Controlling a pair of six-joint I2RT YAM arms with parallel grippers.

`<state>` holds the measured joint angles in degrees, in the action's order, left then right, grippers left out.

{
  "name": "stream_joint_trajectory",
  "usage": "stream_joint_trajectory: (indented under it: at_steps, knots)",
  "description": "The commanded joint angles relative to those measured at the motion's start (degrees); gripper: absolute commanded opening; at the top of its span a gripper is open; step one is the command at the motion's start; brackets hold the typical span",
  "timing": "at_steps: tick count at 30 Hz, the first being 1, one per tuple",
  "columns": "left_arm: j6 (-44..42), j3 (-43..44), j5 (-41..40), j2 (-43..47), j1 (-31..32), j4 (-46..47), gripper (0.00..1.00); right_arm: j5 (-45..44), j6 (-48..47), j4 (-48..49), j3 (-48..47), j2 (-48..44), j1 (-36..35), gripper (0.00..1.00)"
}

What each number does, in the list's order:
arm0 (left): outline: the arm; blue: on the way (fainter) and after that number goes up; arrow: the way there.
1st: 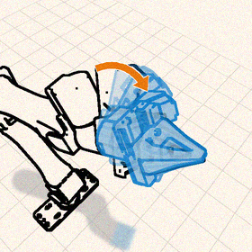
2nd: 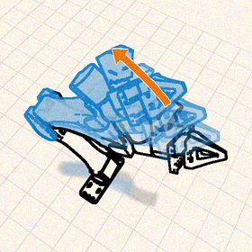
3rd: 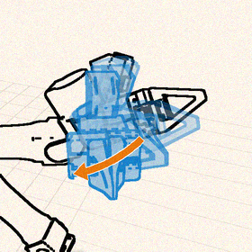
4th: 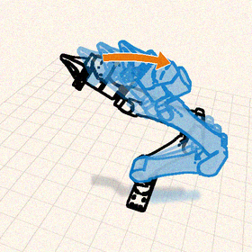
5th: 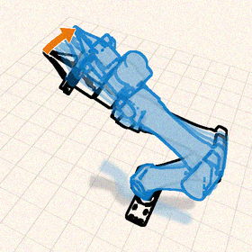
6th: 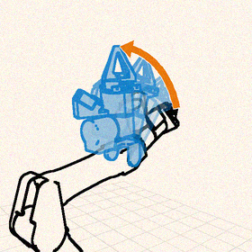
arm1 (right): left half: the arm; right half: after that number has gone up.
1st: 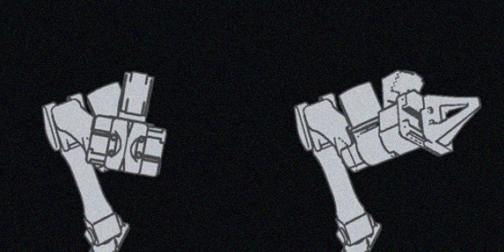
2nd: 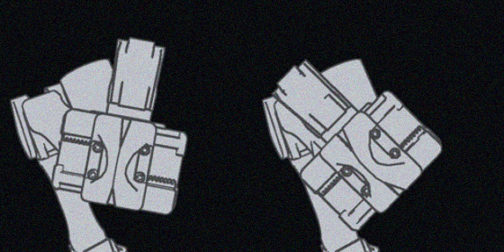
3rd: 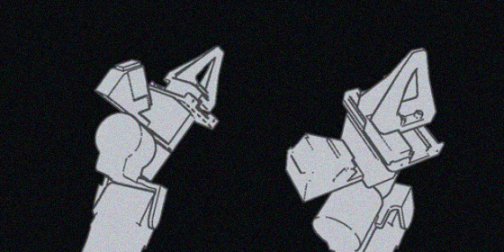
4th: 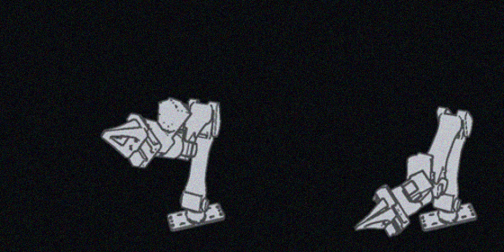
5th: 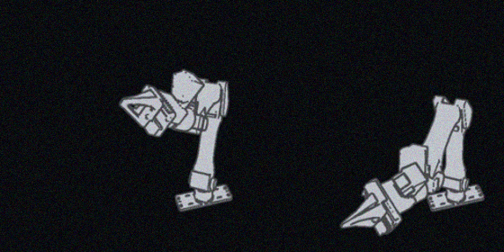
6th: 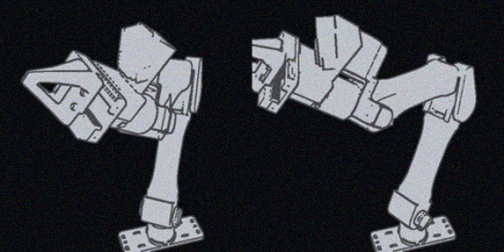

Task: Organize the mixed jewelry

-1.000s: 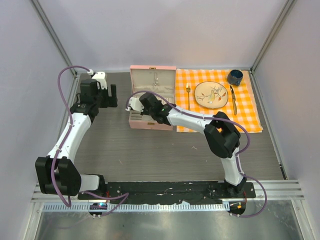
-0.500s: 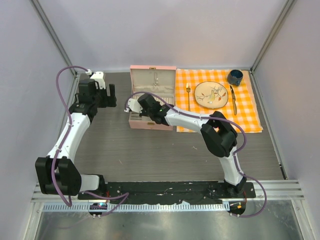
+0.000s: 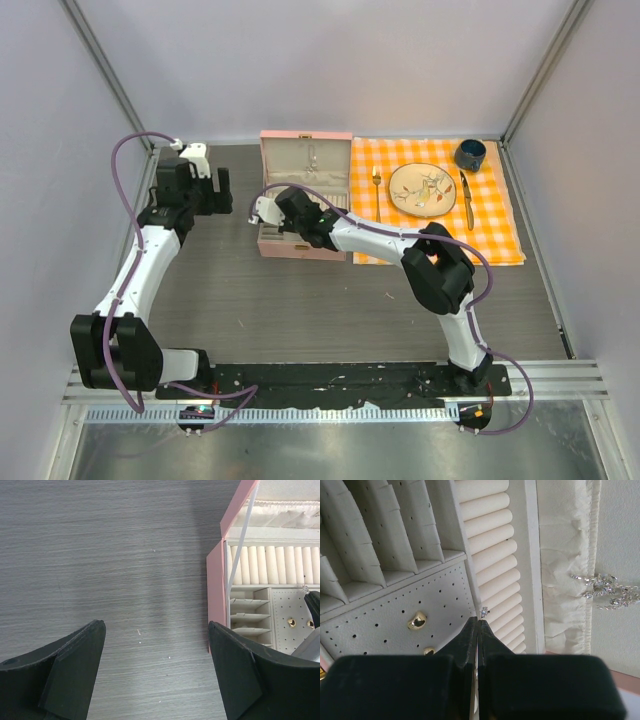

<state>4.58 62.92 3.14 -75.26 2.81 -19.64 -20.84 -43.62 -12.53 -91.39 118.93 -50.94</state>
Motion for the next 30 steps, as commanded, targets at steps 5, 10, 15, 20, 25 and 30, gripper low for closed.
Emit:
stream_joint_trajectory:
  at_steps: [5, 10, 15, 20, 25, 30]
  knots:
    - [1.1, 0.5, 1.3, 0.6, -0.7, 2.6, 0.88, 0.0, 0.5, 0.3, -0.1, -2.0, -0.4, 0.01]
    - [1.2, 0.5, 1.3, 0.6, -0.8, 2.6, 0.88, -0.1, 0.7, 0.4, 0.5, -2.7, -0.4, 0.01]
    - [1.3, 0.5, 1.5, 0.6, -0.7, 2.6, 0.88, -0.2, 0.7, 0.3, 0.9, -3.2, -0.4, 0.01]
    - [1.4, 0.3, 1.7, 0.7, -0.9, 2.6, 0.88, -0.3, 0.8, 0.4, 1.6, -3.5, -0.4, 0.01]
    - [1.4, 0.3, 1.8, 0.7, -0.9, 2.6, 0.88, -0.5, 0.7, 0.5, 1.7, -4.1, -0.4, 0.01]
    - [1.4, 0.2, 1.9, 0.6, -0.9, 2.4, 0.88, -0.9, 0.7, 0.5, 2.1, -4.5, -0.4, 0.01]
